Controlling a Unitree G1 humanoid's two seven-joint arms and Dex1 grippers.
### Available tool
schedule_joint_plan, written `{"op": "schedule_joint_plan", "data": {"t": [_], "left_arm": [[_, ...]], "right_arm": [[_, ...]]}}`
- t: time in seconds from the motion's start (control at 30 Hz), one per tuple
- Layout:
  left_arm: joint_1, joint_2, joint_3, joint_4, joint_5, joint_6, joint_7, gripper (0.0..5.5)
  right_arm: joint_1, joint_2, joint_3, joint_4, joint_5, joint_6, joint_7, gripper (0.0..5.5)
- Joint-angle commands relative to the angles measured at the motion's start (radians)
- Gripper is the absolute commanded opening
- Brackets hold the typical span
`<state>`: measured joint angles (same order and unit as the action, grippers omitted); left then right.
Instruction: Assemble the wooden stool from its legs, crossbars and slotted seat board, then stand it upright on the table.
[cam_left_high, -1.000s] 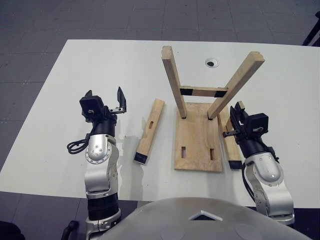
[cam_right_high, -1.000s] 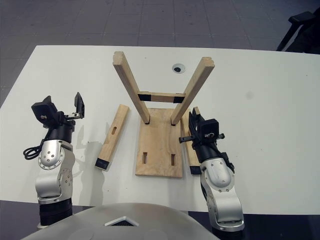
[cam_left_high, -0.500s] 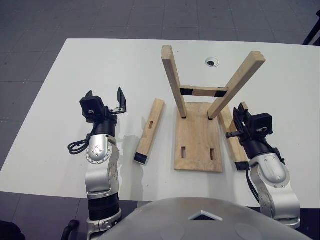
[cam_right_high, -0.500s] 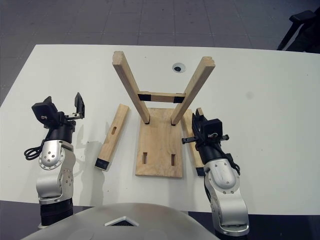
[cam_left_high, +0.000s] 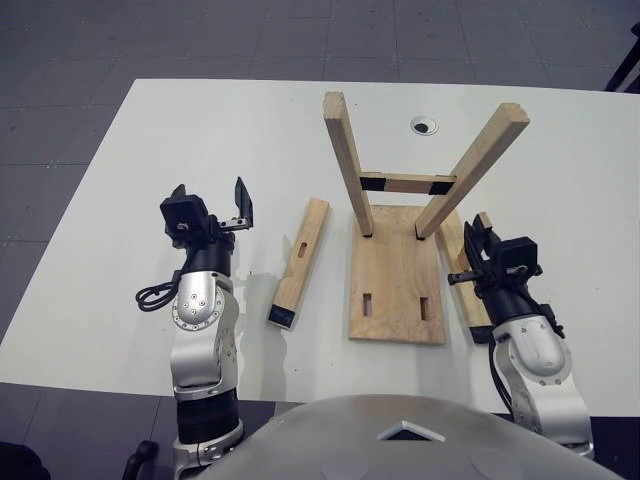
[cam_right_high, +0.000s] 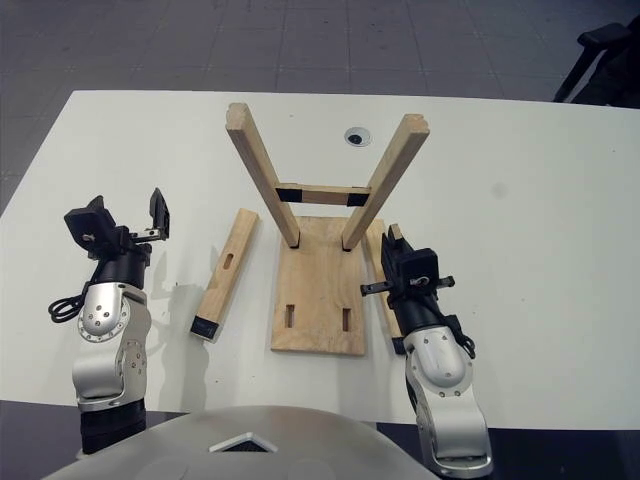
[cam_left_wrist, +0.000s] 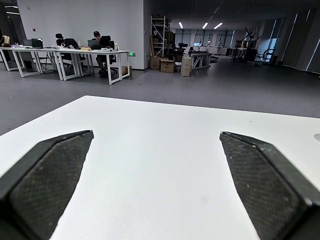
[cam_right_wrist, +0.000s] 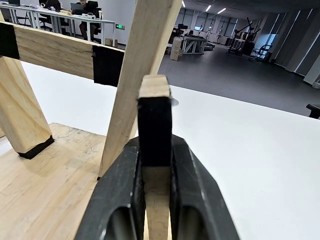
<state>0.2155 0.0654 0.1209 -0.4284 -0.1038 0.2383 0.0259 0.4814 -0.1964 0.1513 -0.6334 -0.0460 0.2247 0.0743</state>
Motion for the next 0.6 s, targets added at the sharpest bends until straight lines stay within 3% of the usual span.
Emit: {"op": "schedule_joint_plan", "data": {"t": [0.03, 0.2, 0.6], "left_arm": [[0.013, -0.005, -0.009, -0.017, 0.005, 0.021, -0.002, 4.68], [0.018, -0.001, -0.008, -0.022, 0.001, 0.026, -0.004, 4.68], [0.031, -0.004, -0.008, -0.032, 0.0, 0.029, -0.004, 4.68]], "right_arm": [[0.108, 0.038, 0.042, 0.202, -0.049, -0.036, -0.058, 0.4], [0.13, 0.056, 0.045, 0.306, -0.07, -0.125, -0.083, 0.4], [-0.044, 0.07, -0.152, 0.292, -0.041, -0.104, -0.116, 0.4]]}}
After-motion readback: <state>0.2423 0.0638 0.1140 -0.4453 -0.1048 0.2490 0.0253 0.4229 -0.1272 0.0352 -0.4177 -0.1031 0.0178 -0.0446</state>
